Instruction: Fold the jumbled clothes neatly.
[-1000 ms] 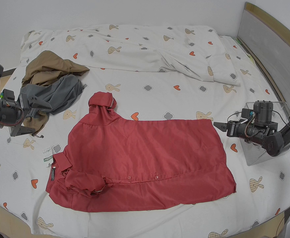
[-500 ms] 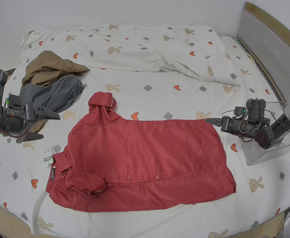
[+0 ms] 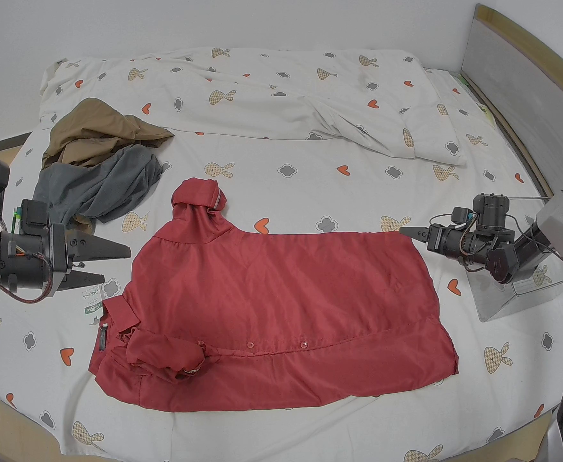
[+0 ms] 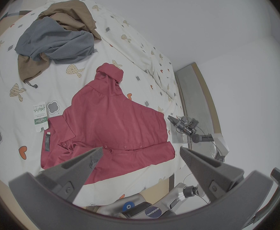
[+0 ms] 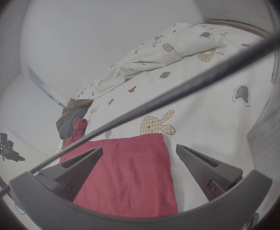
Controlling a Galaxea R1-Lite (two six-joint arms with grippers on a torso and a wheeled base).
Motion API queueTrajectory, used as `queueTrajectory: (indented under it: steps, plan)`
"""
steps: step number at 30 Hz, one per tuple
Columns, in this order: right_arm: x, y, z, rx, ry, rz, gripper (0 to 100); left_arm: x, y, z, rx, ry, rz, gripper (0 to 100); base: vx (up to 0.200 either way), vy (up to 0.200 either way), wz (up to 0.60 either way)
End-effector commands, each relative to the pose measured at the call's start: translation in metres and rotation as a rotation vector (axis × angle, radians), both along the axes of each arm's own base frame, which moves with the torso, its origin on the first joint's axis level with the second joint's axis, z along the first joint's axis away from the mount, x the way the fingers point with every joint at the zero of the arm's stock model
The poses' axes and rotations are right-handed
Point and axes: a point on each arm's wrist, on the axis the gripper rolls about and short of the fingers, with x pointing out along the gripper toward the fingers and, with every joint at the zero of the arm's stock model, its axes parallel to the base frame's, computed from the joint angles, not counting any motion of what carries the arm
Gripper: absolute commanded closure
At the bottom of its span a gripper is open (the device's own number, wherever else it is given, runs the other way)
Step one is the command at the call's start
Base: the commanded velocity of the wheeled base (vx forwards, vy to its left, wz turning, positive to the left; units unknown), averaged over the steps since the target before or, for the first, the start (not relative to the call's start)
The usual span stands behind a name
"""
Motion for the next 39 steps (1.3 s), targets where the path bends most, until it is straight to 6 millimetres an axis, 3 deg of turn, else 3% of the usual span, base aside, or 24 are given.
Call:
queueTrajectory:
  steps: [1, 19, 30, 31, 39]
  plan:
    - [0.01, -0.001, -0.016, -0.001, 0.017, -0.001, 0, -0.004, -0.003, -0.003, 0.002, 0.006, -0.016, 0, 0.0, 0.0, 0.0]
    - [0.019, 0.013, -0.037, -0.002, 0.045, 0.029, 0, -0.006, -0.007, -0.007, 0.003, 0.02, -0.032, 0, 0.0, 0.0, 0.0]
    - [0.034, 0.017, -0.04, 0.0, 0.051, 0.035, 0, -0.006, -0.01, -0.012, 0.003, 0.005, -0.044, 0, 0.0, 0.0, 0.0]
    - [0.034, 0.017, -0.039, 0.0, 0.049, 0.035, 100, -0.006, -0.01, -0.012, 0.002, 0.002, -0.045, 0, 0.0, 0.0, 0.0]
    - [0.033, 0.012, -0.023, 0.004, 0.019, 0.021, 100, -0.005, -0.012, -0.015, 0.003, 0.012, -0.056, 0, 0.0, 0.0, 0.0]
